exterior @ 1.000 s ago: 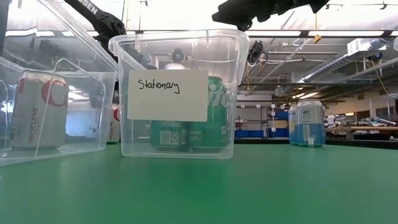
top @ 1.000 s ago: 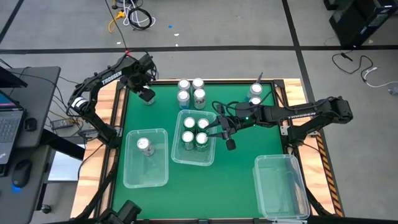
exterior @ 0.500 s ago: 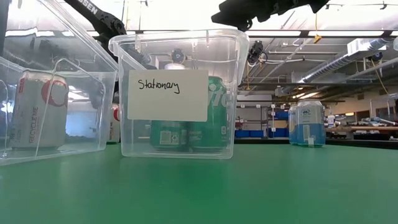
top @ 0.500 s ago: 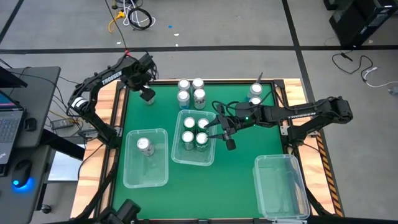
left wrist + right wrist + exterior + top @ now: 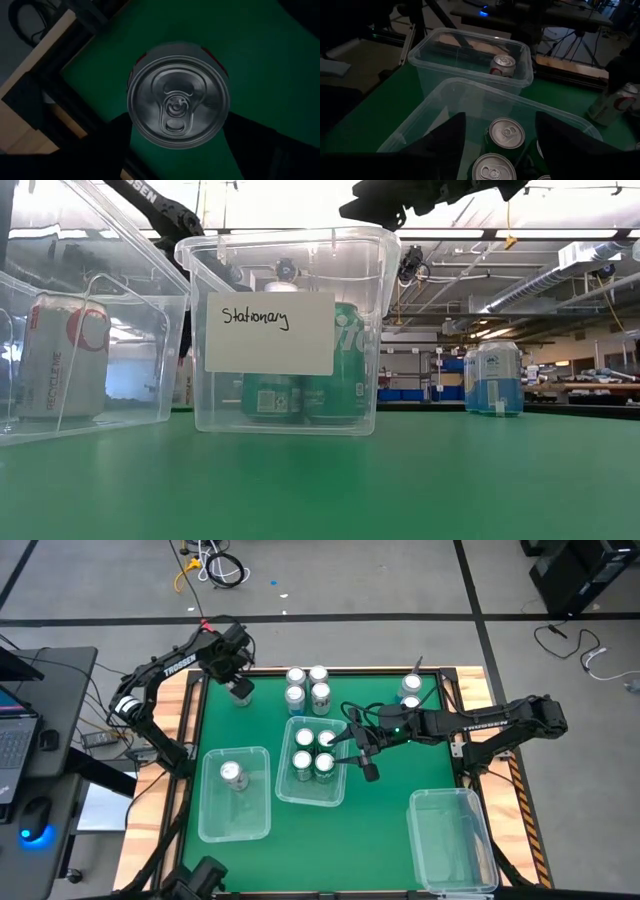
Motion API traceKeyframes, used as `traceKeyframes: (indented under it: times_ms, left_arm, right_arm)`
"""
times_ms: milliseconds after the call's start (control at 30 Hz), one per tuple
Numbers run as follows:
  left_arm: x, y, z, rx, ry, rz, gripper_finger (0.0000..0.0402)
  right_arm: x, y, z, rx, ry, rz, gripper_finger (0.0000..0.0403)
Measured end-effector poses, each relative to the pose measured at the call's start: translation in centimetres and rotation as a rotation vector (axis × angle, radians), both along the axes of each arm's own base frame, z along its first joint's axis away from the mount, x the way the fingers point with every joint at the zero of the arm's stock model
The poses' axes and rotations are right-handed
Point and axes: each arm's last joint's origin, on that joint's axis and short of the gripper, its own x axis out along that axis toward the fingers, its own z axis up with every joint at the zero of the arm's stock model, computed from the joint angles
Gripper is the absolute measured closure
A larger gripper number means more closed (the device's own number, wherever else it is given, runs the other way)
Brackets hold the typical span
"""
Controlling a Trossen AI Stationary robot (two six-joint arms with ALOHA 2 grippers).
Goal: Sort soda cans
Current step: Put the silver soda can into the bottom left bin
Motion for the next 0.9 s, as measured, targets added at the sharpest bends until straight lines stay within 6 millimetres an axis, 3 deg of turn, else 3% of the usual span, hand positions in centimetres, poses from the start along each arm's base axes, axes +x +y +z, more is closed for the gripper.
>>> traceKeyframes:
  times_ms: [533,900]
  left_arm:
    - [0.8,1.4,0.3,0.100,-0.158,-0.001,0.0090]
    - [1.0,0.3,-0.6,-0.010,-0.174,-0.053,0.0099]
  right_arm:
    - [0.0,0.0,0.0,0.000,0.000,0.000,0.0162]
    - [0.0,0.0,0.0,0.000,0.001,0.000,0.0157]
